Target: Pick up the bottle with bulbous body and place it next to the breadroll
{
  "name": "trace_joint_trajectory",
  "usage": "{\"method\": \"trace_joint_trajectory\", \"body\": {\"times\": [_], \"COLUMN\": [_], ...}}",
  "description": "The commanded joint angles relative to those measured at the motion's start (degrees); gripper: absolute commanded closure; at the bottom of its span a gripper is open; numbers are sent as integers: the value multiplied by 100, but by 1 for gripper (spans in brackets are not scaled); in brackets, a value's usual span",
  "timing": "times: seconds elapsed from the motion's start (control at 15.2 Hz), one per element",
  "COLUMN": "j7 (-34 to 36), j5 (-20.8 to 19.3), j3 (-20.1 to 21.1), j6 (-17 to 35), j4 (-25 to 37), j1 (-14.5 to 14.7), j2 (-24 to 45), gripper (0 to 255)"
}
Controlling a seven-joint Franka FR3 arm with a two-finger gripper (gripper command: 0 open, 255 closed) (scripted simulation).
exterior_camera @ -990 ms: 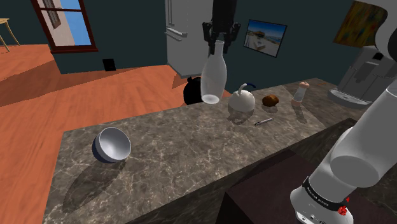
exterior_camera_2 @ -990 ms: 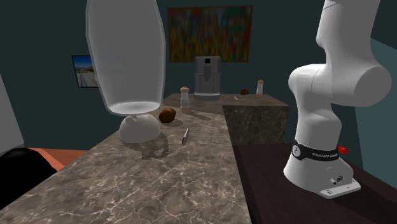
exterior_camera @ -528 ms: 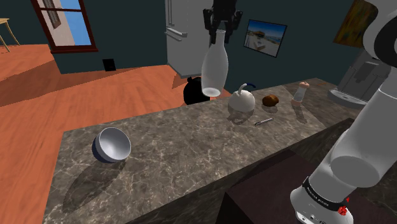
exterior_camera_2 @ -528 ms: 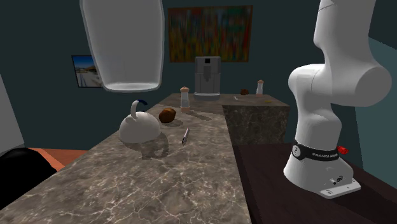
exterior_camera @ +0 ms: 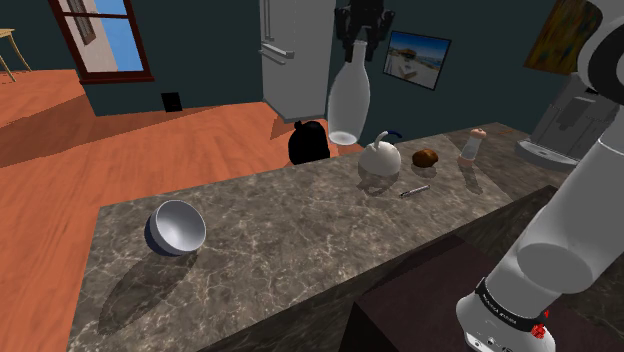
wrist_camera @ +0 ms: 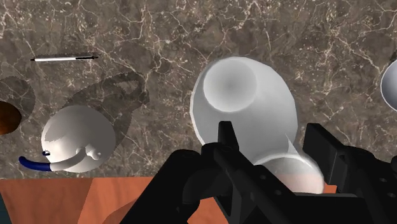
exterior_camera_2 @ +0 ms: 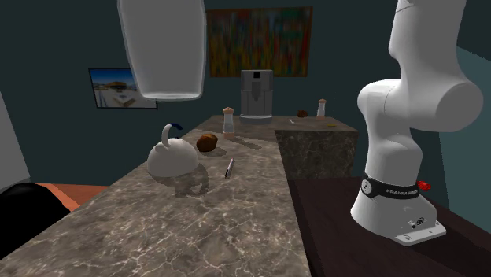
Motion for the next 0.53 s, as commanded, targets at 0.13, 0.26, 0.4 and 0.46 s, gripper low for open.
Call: {"method": "trace_joint_trajectory", "body": {"times": [0.13,0.26,0.4,0.46], "j7": [-614,-911,-1202,-1345], "j5": [86,95,92,86], "j3": [-327,-493,-660,-744], "j6": [355,508,651,720], "j4": [-793,-1102,-1369,-1489], "j1": [-306,-439,-562,-620], "j2": [-462,-623,-751,-803], "gripper": [255,255,255,255]}}
